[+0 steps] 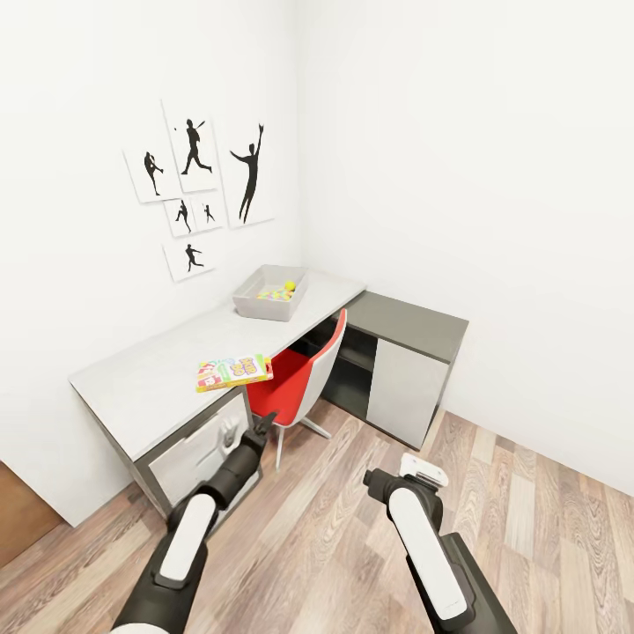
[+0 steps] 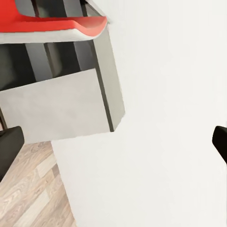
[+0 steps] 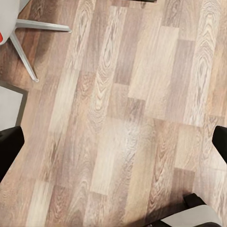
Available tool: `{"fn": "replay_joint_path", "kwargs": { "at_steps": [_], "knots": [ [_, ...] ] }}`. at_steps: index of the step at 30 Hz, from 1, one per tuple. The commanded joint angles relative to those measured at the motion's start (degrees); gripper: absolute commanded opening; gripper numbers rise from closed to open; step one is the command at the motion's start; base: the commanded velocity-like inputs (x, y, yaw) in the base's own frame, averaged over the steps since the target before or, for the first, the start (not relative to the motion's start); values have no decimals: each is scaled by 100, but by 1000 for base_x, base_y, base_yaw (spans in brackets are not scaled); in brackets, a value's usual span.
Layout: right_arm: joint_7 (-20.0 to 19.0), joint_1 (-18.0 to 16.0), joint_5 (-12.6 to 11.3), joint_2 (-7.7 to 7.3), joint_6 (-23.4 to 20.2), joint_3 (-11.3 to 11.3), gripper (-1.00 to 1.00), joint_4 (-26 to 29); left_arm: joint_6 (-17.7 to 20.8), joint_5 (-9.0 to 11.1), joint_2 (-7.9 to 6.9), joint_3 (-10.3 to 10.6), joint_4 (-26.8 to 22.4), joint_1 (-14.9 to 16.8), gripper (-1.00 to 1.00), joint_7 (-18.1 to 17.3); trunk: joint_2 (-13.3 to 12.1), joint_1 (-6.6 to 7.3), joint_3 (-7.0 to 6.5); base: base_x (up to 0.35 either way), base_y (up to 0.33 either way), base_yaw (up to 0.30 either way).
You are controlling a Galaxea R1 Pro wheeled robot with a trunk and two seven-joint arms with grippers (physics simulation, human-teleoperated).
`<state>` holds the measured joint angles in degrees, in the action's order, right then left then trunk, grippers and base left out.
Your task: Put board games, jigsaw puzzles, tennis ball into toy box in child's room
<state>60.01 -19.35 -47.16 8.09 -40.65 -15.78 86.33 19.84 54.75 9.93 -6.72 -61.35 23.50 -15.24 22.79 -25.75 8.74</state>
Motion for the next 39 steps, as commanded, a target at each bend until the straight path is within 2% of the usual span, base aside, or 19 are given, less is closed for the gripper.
{"fn": "replay_joint_path", "kwargs": {
  "at_steps": [1,5,10,25,31,39],
  "knots": [
    [49,-7,-39,0,-31,-5,100,10,-34,144,7,-24,72,5,100,-4,13,-4,12,0,0,0],
    [44,-7,-43,-1,-24,-7,100,14,-240,272,7,-29,174,5,100,8,13,-4,12,0,0,0],
    [23,-7,-47,-1,-26,-43,100,25,-329,315,7,-31,218,5,100,46,13,-4,12,0,0,0],
    [2,-7,-48,-1,-35,-56,100,29,-353,319,7,-22,221,5,100,459,13,-4,12,10,-2,0],
    [0,-7,-48,-1,-39,-56,100,25,-363,324,7,-26,222,5,100,493,13,-4,12,203,-53,0],
    [0,-7,-48,-1,-39,-56,100,24,-399,334,7,-58,247,5,100,503,13,-4,12,43,-10,0]
  ]
}}
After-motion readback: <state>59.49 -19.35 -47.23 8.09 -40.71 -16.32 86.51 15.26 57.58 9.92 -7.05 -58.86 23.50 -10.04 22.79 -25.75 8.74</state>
